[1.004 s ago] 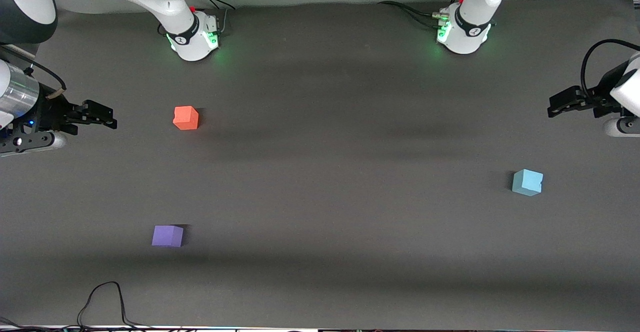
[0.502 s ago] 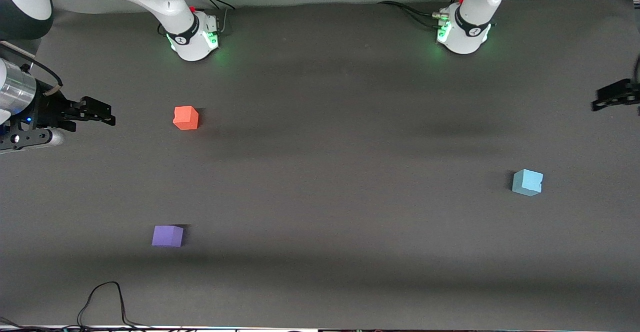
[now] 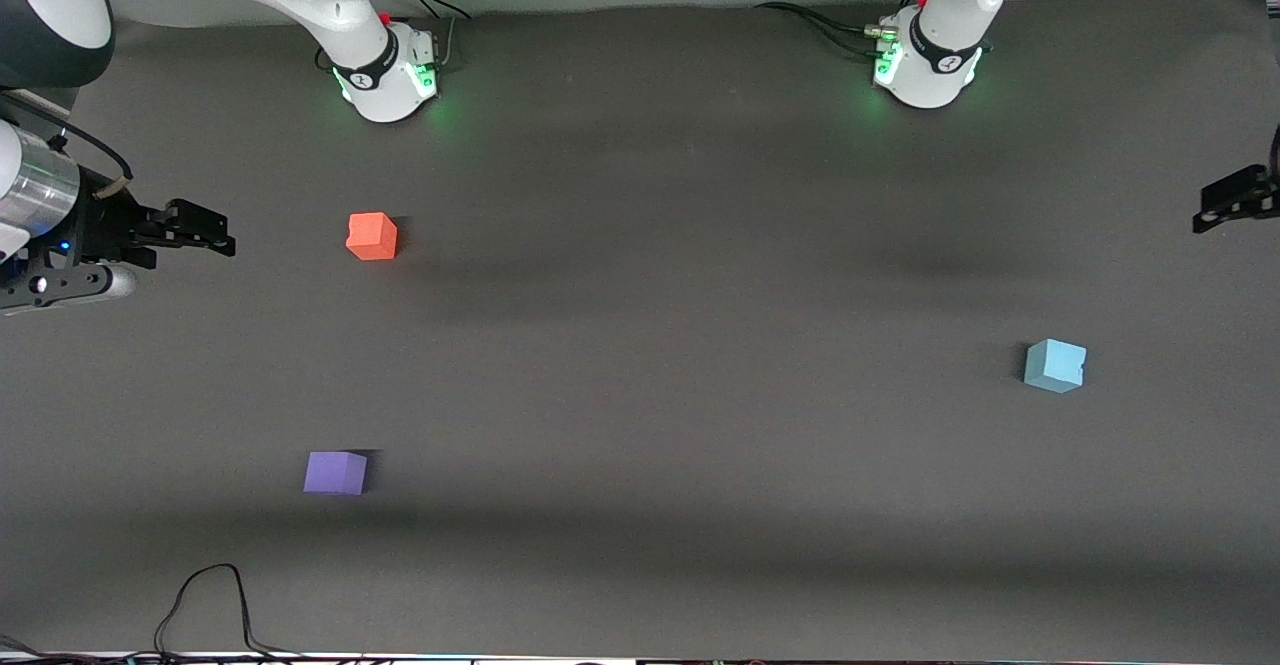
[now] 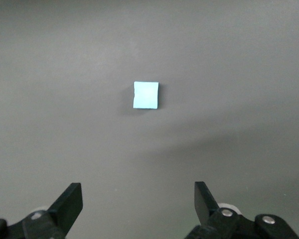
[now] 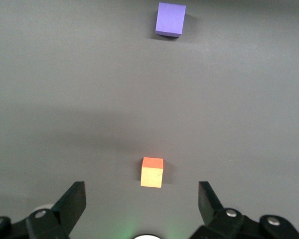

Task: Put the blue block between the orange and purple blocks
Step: 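Move the left gripper toward the light blue block, then lower the left gripper over the blue block and close on it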

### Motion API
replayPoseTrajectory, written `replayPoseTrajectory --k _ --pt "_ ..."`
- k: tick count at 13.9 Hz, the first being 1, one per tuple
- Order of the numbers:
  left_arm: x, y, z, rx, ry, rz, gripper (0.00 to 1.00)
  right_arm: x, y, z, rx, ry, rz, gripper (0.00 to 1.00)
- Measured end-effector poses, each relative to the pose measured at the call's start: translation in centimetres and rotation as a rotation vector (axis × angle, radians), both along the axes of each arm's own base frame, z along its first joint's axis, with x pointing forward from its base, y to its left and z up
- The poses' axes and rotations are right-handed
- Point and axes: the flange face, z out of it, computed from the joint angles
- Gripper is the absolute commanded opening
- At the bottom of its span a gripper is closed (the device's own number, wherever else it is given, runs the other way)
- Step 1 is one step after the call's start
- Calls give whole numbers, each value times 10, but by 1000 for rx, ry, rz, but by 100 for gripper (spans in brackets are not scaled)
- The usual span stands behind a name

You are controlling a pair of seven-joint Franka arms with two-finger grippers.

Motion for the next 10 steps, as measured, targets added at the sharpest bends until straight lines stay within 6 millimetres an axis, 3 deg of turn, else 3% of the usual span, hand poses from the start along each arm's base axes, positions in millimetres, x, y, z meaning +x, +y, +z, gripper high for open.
replayPoseTrajectory --k 6,10 --pt "15 2 -75 4 -4 -53 100 2 1 12 0 -23 2 100" --pt "17 2 -179 16 -52 -75 100 3 3 14 1 -27 5 100"
